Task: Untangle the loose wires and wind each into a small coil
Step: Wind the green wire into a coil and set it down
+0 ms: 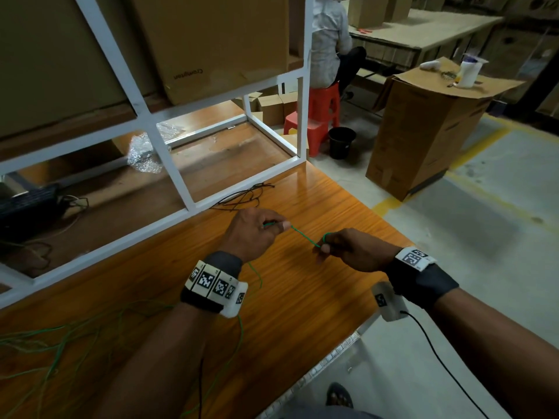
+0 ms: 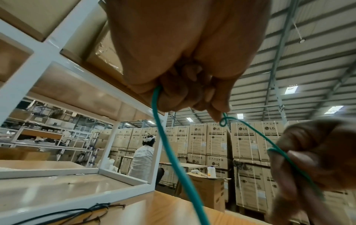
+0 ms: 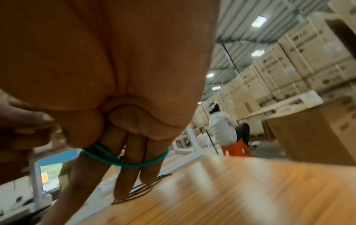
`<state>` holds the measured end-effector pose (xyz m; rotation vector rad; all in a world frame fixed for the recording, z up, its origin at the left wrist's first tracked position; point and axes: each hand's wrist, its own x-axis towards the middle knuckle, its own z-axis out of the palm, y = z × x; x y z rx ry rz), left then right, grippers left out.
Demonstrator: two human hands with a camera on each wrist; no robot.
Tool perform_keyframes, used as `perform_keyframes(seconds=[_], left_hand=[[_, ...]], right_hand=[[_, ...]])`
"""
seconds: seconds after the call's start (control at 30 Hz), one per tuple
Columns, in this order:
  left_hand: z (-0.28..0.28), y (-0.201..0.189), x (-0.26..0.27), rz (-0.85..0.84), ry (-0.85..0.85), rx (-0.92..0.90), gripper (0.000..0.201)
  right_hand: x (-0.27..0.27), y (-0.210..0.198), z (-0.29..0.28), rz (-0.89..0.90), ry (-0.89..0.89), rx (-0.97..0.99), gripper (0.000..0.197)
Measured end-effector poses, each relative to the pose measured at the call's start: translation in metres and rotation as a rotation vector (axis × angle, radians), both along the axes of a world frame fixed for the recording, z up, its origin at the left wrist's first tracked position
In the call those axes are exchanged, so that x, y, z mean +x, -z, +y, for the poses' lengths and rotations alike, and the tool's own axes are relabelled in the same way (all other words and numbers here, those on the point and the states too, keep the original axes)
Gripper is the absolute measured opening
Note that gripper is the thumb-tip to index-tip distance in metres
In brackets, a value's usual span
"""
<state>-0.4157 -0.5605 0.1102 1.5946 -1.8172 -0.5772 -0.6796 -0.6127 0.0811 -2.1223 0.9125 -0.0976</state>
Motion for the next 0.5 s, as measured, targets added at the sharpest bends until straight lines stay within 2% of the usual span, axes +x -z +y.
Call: perform_keyframes(seconds=[0.1,0.2,0.27,0.37,0.5], left_hand=[[-0.007,-0.006,-0.009,0.004,-0.054,-0.026,0.020],[-0.018,-0.011,-0.017,-0.009,-0.053,0.033,0.018],[-0.024,-0.012,-0.018,0.126,-0.051,0.115,0.014],[-0.033,-0.017,-0.008,0.420,-0.190,0.216,0.014],[-0.036,-0.023,0.011,0.571,-0.302,0.338,0.014]], right_hand=[[0.020,-0.005,0.016,-0.192,0.004,0.302,0.032],[0.036,-0.011,0.029,-0.358,0.004,0.534,0.036],[0.043,-0.015,0.032,-0.480,0.003,0.656,0.033],[0.042,-0.023,0.033,-0.655,-0.008,0.871,0.028],[0.036,-0.023,0.031,-0.700,-0.058,0.984,0.022]])
